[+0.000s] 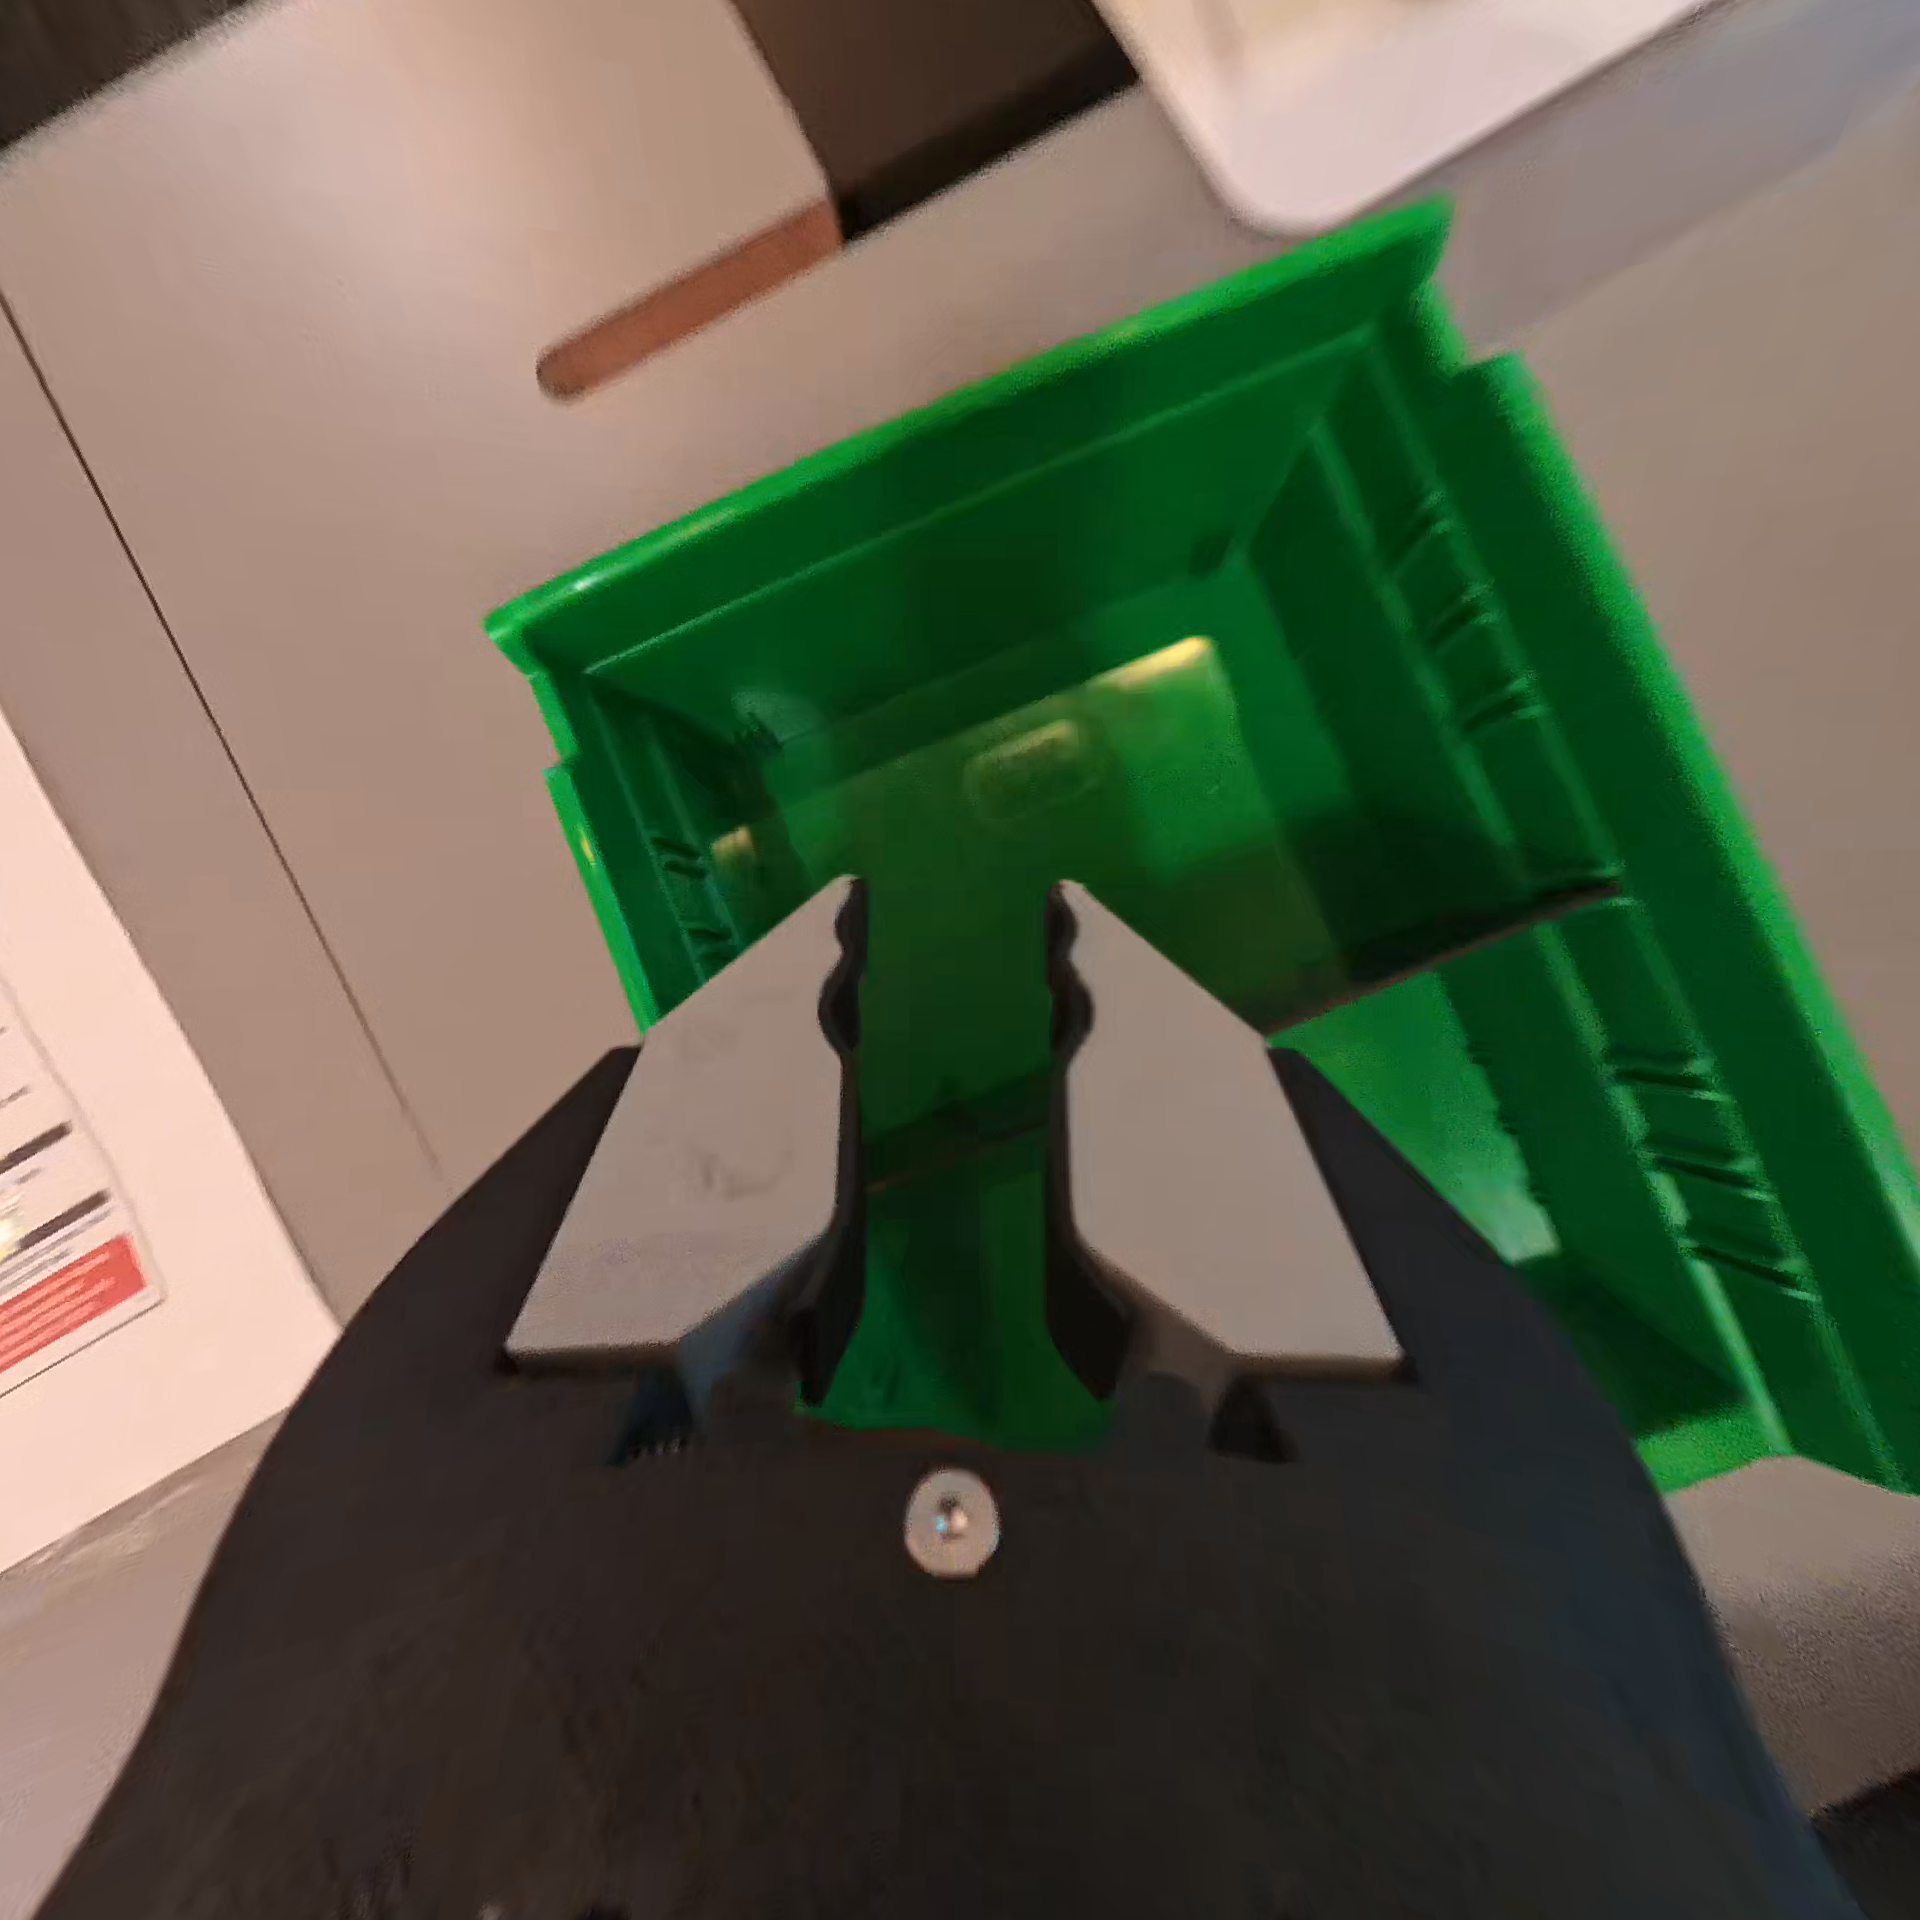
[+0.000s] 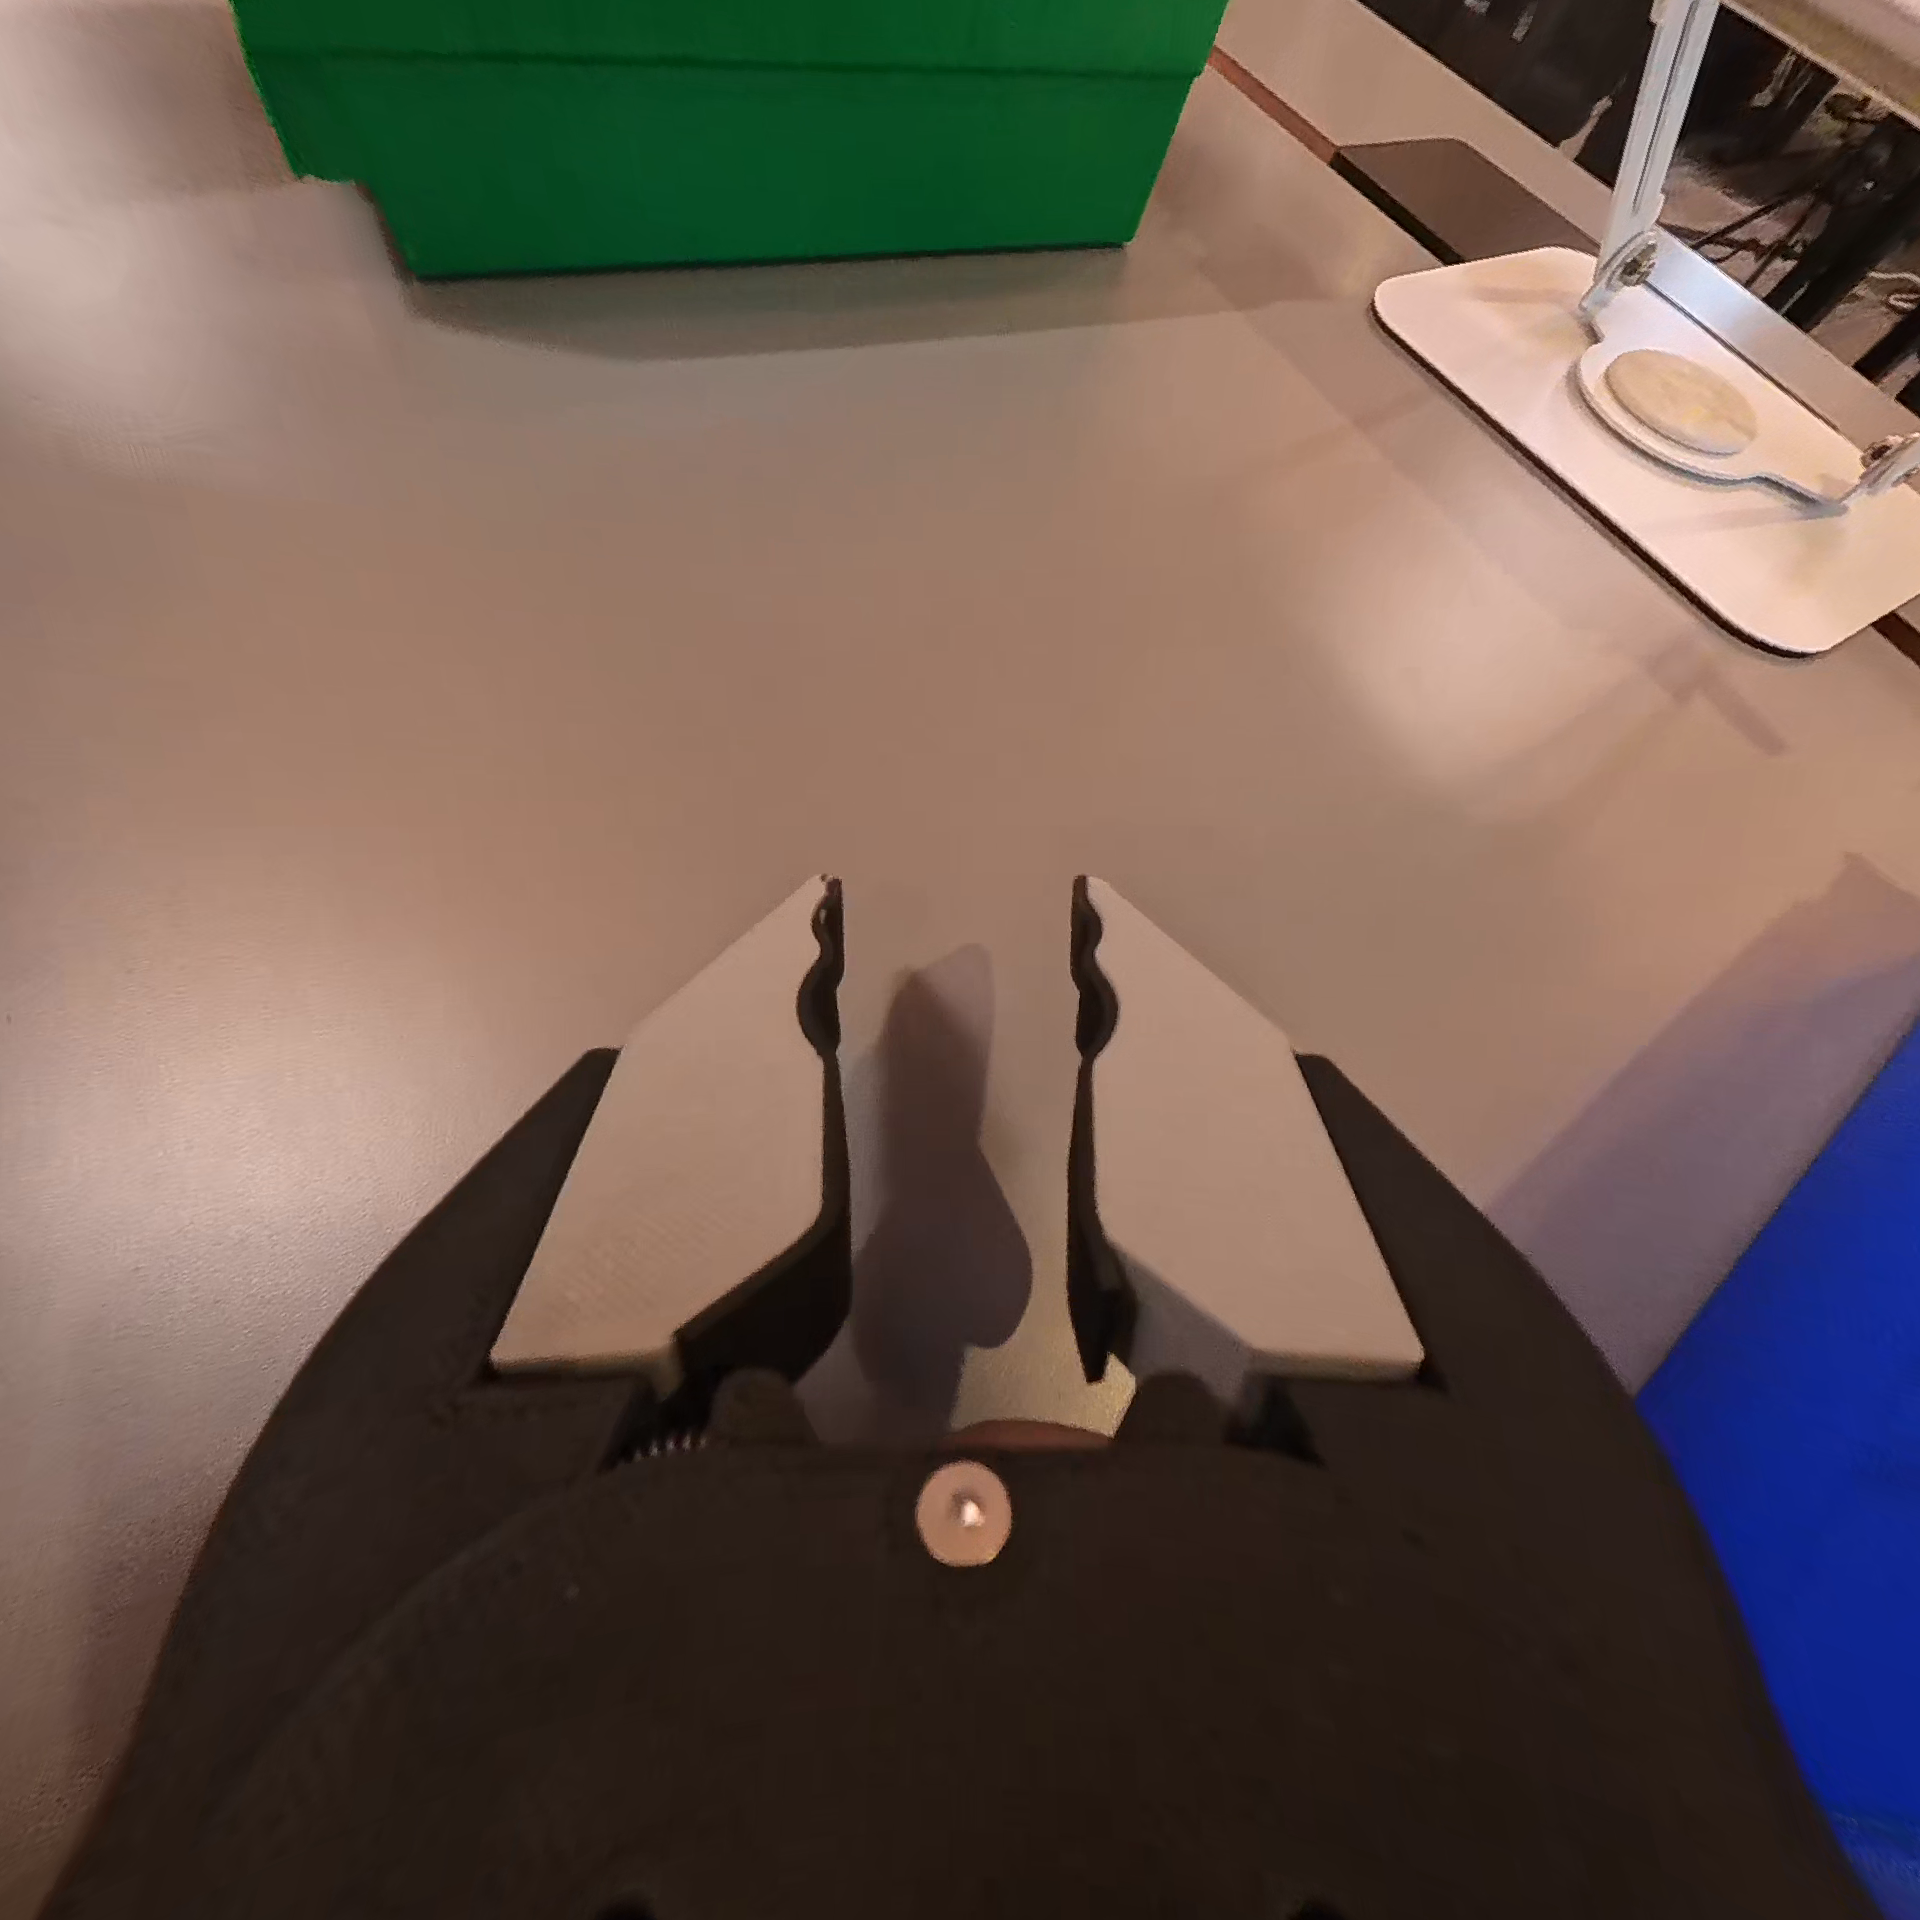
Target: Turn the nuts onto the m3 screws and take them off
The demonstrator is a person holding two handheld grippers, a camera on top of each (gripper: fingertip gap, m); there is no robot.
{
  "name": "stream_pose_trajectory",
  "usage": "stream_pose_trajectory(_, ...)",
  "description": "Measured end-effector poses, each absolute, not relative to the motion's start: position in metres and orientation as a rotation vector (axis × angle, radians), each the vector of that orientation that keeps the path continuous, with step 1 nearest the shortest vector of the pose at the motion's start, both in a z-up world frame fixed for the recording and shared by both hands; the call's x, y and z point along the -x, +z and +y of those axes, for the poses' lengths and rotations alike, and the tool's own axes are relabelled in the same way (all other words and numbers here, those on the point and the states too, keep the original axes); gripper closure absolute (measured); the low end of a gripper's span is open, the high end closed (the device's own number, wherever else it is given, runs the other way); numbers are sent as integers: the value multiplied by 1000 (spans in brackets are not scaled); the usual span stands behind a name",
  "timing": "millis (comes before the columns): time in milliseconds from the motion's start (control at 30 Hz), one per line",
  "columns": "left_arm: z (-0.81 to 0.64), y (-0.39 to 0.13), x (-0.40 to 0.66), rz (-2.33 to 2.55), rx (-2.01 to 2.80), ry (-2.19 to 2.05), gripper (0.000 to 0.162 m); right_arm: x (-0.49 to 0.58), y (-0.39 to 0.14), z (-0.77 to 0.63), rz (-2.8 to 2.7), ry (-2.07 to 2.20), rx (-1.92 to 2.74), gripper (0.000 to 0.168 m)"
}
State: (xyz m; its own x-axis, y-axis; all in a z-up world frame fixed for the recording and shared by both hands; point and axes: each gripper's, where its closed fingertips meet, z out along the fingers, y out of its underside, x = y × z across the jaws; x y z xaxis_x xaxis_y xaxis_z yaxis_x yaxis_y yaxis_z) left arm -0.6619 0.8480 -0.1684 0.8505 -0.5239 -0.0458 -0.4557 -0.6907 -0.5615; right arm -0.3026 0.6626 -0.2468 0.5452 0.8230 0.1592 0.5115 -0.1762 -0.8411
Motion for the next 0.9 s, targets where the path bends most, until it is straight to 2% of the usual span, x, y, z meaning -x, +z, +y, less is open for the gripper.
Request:
stream_pose_trajectory(67,854,-185,668,774,2551,-61,156,303,-247,660,-1100,427,1846,127)
stream_pose_trajectory(100,854,-194,669,813,2597,-19,161,303,-248,659,-1105,431,1849,127)
stream_pose_trajectory(433,851,-256,711,1140,2901,641,162,316,-250,643,-1181,485,1830,127)
stream_pose_trajectory(700,858,-273,716,1198,2945,779,162,315,-247,643,-1156,525,1832,128)
stream_pose_trajectory(900,860,-275,713,1139,2947,688,162,316,-247,643,-1160,524,1832,128)
